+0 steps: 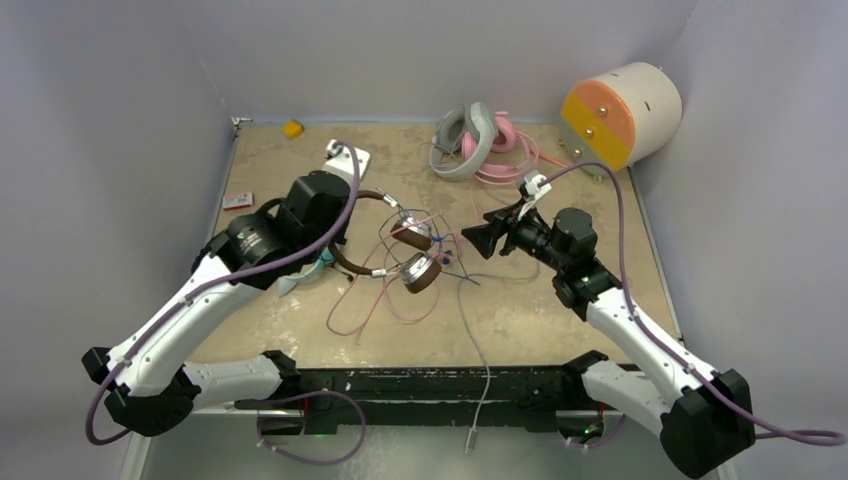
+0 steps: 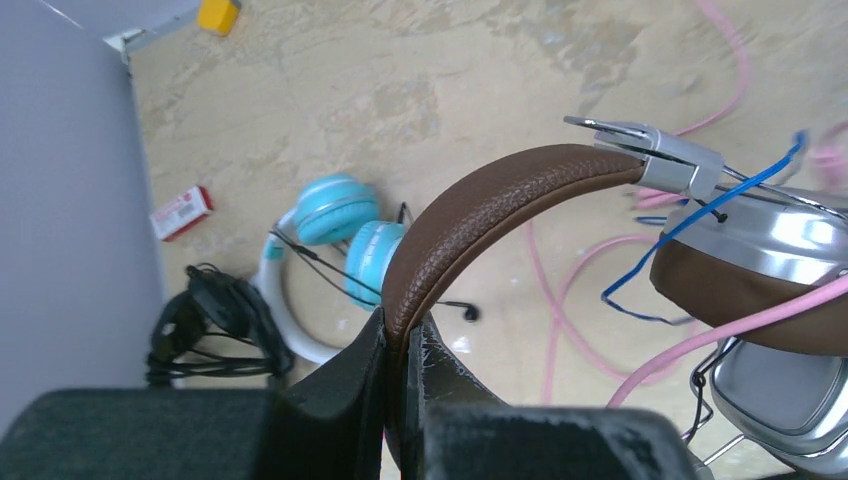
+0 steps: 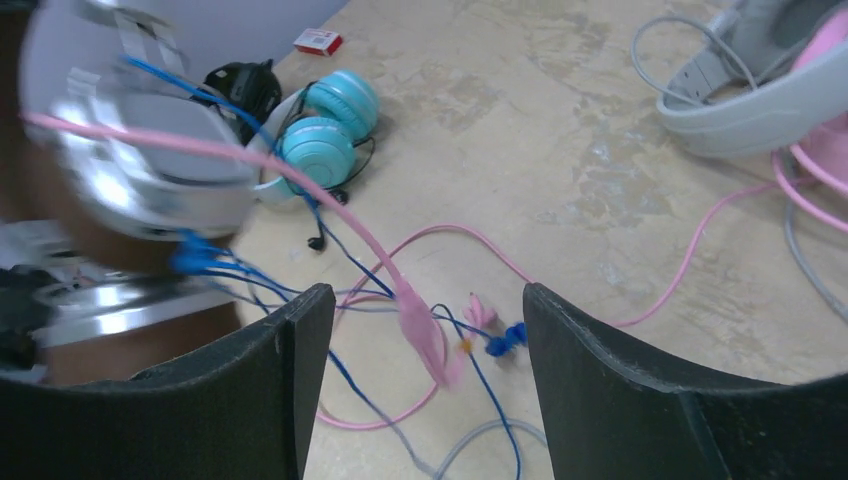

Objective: Wrap the headphones
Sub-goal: Wrap the headphones cable around the headphones.

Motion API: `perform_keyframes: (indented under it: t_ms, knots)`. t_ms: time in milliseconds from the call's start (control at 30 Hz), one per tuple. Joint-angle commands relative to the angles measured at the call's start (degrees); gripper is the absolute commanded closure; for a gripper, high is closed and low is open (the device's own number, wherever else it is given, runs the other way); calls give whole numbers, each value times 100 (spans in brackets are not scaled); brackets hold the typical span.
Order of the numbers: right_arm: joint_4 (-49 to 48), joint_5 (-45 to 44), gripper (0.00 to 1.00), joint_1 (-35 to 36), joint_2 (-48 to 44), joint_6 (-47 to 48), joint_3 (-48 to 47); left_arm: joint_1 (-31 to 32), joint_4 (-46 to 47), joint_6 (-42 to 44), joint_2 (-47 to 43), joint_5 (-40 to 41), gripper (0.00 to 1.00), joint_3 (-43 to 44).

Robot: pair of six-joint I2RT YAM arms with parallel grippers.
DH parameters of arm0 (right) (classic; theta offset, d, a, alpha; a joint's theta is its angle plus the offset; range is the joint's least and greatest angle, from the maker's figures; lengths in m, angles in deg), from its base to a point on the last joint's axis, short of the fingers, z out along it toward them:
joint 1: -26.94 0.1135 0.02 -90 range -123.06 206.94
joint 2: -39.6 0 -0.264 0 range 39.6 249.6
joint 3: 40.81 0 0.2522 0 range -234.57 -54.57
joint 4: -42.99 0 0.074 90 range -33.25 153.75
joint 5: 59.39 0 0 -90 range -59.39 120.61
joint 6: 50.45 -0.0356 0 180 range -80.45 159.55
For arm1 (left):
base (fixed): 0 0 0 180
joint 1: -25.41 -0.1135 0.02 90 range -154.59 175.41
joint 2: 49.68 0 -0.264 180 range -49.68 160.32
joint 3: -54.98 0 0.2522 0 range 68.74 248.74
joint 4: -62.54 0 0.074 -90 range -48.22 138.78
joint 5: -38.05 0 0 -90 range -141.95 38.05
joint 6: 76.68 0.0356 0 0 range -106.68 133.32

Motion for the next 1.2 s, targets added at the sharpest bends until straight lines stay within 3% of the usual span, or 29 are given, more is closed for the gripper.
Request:
perform_keyframes:
  t_ms: [0, 200, 267, 533, 700, 833, 967, 1167]
  knots:
    - [630, 794, 29, 1, -266, 461, -534, 272, 1290, 1058, -207, 922, 100, -505]
    - [524, 1902, 29, 10, -229, 247, -688, 1272, 1837, 2169, 138, 3241, 100, -994]
    - [527, 2008, 29, 10, -193, 231, -720, 1387, 1928, 2228, 237, 3516, 100, -970]
    - [395, 2157, 29, 10, -58, 52, -635, 1394, 2120, 1997, 131, 3506, 100, -522]
    - [295, 2183, 30, 21, -54, -135, -574, 1245, 387, 36, 411, 2069, 100, 788]
    - [-193, 2566, 30, 231, -181, -399, -358, 1125, -824, -663, 955, 2117, 100, 1670]
    - [220, 1262, 30, 1252, -321, 240, -253, 1100, -869, -870, 1091, 2282, 100, 1815]
    - [-962, 23, 29, 1914, -540, 72, 502, 823, -760, -1227, 1069, 1896, 100, 1828]
